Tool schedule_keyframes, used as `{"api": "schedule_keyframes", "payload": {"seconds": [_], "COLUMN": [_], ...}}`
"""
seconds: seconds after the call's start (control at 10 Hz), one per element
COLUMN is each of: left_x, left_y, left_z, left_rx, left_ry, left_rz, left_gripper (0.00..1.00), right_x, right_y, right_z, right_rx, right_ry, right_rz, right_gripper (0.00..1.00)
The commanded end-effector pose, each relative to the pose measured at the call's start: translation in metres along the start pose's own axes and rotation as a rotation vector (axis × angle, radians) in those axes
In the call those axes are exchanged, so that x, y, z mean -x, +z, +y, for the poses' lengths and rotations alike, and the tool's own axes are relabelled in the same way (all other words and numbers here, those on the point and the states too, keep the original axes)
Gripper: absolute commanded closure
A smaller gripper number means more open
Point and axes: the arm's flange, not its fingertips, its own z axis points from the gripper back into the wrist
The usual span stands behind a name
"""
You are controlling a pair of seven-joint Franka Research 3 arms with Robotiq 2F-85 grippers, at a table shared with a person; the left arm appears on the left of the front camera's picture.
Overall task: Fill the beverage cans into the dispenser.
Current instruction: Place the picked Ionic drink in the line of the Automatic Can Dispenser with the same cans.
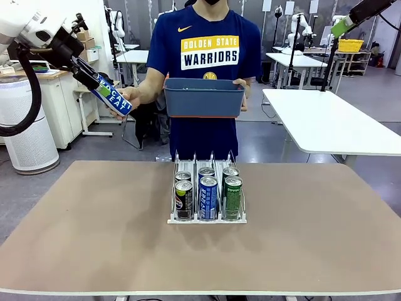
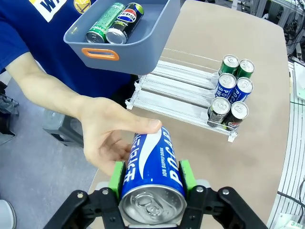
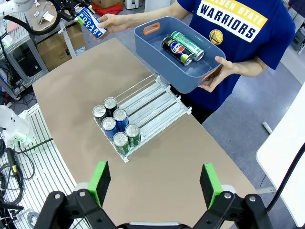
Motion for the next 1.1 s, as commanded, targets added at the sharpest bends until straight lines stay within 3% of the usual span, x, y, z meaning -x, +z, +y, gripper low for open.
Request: {"api": "schedule_keyframes", "payload": {"seconds": [0.0, 1.0], "left_x": [0.0003, 0.0003], "left_y": [0.0024, 0.0024], "left_z": [0.0002, 0.0002], "left_rx": [0.0, 0.0], "left_ry": [-0.008, -0.008], "left_rz": [-0.009, -0.009], "left_gripper": [1.0, 1.0], "right_x": [0.0005, 0.0005], "right_y": [-0.0002, -0.0002], "right_z": [0.0011, 0.0011], "right_rx": [-0.001, -0.001], "right_ry": [0.0, 0.0], "right_rz": [0.001, 0.001], "right_gripper": [0.0, 0.0]}}
